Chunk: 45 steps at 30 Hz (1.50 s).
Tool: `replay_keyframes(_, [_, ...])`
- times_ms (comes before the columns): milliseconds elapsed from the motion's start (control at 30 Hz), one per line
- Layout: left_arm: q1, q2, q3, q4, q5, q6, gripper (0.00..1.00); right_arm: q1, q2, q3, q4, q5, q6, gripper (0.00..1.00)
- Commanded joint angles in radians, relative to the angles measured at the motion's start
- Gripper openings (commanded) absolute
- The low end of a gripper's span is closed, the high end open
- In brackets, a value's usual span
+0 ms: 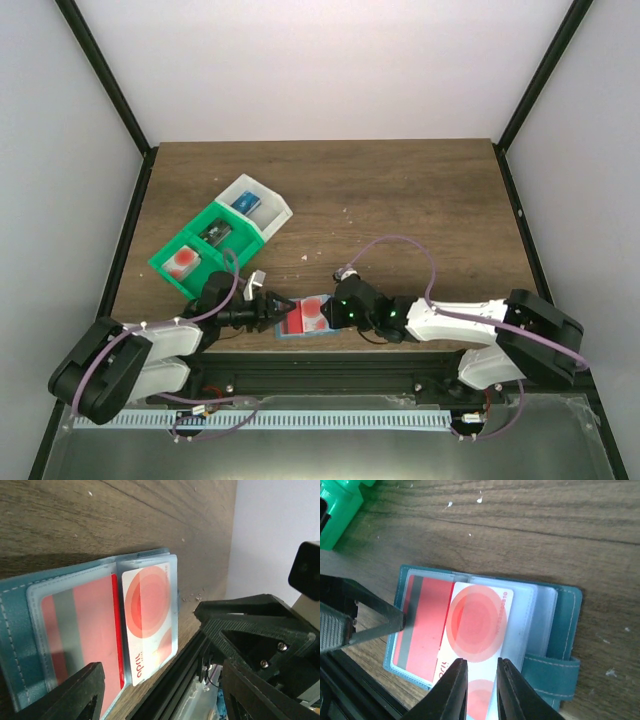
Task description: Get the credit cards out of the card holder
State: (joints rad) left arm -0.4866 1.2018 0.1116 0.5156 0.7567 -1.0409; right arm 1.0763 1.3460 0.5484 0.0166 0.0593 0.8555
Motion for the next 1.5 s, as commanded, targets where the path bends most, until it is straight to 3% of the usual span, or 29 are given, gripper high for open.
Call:
replay_keyframes(0, [0.003,0.015,-0.010,0.063,0.021,-0.007,0.65,-0.027,0.006,0.057,0.030,-0.031,-0.053,0.19])
replay_keyframes(567, [-0.030,0.169,-0.001,0.223,0.009,-0.042,0.55,-0.048,0.132,0.006,0.097,-0.069,-0.053,0.14])
replay_keyframes(933, [-0.090,0.221,0.022,0.232,-0.050,-0.038,0.52,-0.047,0.181,-0.031,0.047,-0.069,-0.031,0.10])
replay_keyframes(1467, [-0.135,0.311,0.046,0.283,-0.120,-0.060,0.28,-0.047,0.168,-0.077,0.096,-0.091,0.006,0.11])
